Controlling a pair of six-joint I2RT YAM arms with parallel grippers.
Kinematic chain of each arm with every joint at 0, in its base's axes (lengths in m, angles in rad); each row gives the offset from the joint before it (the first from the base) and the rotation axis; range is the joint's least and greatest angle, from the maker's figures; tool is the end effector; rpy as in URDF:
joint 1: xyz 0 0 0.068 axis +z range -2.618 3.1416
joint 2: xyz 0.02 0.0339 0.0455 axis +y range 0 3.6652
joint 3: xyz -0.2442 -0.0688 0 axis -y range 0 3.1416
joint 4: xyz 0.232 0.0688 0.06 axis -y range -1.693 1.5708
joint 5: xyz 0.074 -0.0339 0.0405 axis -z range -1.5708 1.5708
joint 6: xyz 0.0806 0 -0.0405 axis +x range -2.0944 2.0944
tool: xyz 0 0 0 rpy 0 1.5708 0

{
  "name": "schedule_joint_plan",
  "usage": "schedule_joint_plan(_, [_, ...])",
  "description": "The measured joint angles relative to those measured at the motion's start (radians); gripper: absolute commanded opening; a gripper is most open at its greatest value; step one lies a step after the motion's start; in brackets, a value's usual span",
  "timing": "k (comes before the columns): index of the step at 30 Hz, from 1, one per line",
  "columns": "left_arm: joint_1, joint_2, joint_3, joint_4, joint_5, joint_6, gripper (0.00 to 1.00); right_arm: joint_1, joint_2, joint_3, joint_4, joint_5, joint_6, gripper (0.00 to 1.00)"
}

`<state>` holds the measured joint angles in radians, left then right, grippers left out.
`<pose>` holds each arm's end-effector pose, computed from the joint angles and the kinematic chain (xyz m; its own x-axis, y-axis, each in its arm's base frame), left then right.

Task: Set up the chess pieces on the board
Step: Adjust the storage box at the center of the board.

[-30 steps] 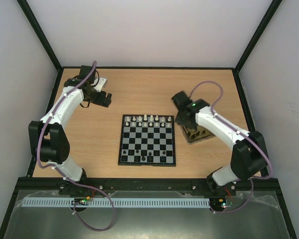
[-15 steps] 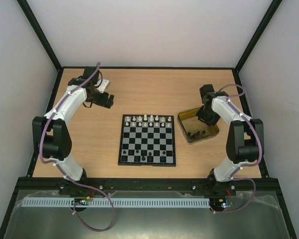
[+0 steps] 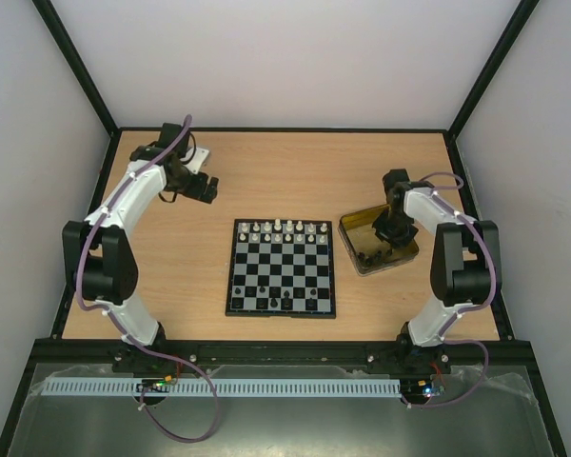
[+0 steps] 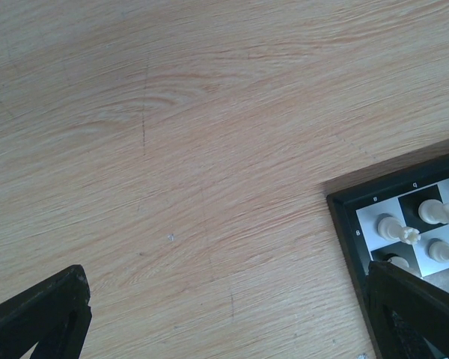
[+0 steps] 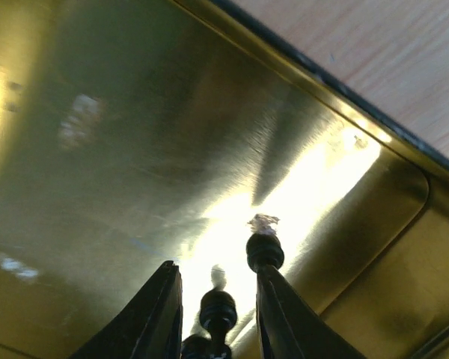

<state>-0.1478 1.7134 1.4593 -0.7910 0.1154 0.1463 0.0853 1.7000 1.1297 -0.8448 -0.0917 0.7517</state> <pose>0.3662 -0.0639 0.2217 -0.8168 0.2680 -0.5110 0.3260 0.9450 -0.0254 0.3013 0.0332 0.1285 -0.7867 0.6152 -0.0515 0.5999 0.7814 0.1720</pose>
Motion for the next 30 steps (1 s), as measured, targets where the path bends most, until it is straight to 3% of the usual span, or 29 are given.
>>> schedule_joint_plan(8, [0.000, 0.014, 0.000, 0.000, 0.000, -0.001, 0.99, -0.027, 0.000, -0.080, 0.019, -0.015, 0.001, 0.27])
schedule_joint_plan(30, [0.000, 0.035, 0.014, 0.000, 0.000, -0.001, 0.99, -0.042, 0.000, -0.028, 0.019, 0.003, 0.000, 0.27])
